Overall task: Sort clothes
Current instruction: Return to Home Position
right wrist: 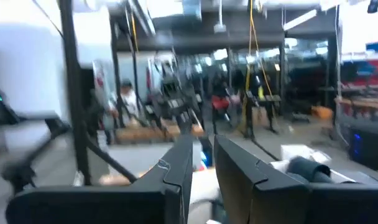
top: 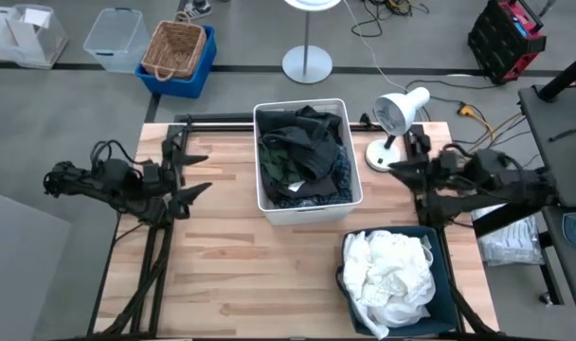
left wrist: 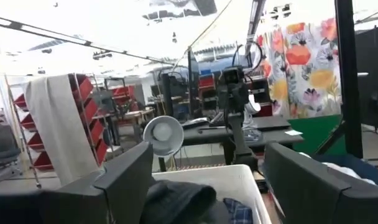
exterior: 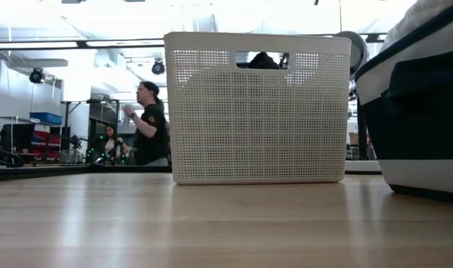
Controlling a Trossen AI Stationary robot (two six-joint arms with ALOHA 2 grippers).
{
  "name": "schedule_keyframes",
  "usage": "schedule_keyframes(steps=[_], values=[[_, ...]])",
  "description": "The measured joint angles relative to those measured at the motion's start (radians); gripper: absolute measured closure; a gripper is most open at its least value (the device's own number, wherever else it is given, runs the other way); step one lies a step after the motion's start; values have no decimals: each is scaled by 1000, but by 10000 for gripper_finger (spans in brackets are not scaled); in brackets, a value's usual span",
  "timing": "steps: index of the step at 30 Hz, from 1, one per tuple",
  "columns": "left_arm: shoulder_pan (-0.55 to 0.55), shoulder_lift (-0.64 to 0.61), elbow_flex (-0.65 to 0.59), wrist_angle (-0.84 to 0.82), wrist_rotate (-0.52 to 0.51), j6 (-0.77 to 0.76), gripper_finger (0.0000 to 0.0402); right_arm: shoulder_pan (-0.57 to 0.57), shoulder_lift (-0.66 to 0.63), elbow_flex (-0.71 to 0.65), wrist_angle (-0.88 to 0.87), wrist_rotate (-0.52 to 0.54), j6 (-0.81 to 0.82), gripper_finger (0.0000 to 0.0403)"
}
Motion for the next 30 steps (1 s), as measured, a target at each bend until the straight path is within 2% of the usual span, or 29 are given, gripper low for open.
schedule_keyframes(steps=[7,13,16,24,27,30], values=[[1,-186,-168,94,16,-42,119,0,-264,-248,183,-45,56,333],[1,-286,-268,123,16,-56,119,0,-435,-381,255,-51,49,322],[1,-338,-329,118,17,-83,119,1,-433,-429,280,-54,84,317],[0,-457,-520,208,22,-106,119,0,-434,-614,526,-34,119,309],[0,-451,-561,96,24,-193,119,0,-434,-697,665,-28,113,310],[0,-452,-590,-21,67,-304,118,0,-430,-702,618,-27,156,317]])
